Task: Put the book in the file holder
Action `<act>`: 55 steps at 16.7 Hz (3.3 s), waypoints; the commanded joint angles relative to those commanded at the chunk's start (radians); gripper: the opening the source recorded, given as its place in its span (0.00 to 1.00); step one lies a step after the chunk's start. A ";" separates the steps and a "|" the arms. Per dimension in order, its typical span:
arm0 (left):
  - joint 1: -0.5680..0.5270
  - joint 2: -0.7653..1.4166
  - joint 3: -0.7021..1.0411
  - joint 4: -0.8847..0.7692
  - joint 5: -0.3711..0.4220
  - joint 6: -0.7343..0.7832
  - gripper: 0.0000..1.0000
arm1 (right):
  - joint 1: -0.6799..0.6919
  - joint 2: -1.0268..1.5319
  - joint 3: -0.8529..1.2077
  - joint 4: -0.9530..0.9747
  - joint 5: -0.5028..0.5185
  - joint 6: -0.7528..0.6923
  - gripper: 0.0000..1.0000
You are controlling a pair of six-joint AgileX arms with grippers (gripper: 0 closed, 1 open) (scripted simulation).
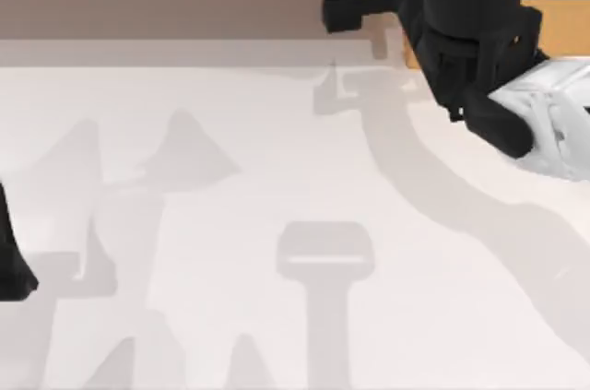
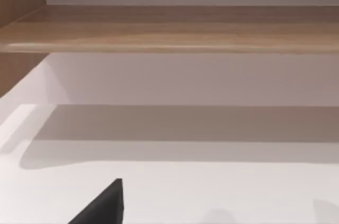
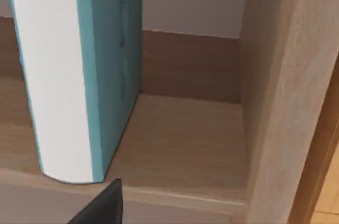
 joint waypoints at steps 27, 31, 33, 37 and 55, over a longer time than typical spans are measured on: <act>0.000 0.000 0.000 0.000 0.000 0.000 1.00 | 0.076 0.618 0.748 0.049 0.224 -0.062 1.00; 0.000 0.000 0.000 0.000 0.000 0.000 1.00 | 0.076 0.618 0.748 0.049 0.224 -0.062 0.85; 0.000 0.000 0.000 0.000 0.000 0.000 1.00 | 0.076 0.618 0.748 0.049 0.224 -0.062 0.70; 0.000 0.000 0.000 0.000 0.000 0.000 1.00 | 0.076 0.618 0.748 0.049 0.224 -0.062 0.40; 0.000 0.000 0.000 0.000 0.000 0.000 1.00 | 0.079 0.603 0.770 0.013 0.223 -0.060 0.00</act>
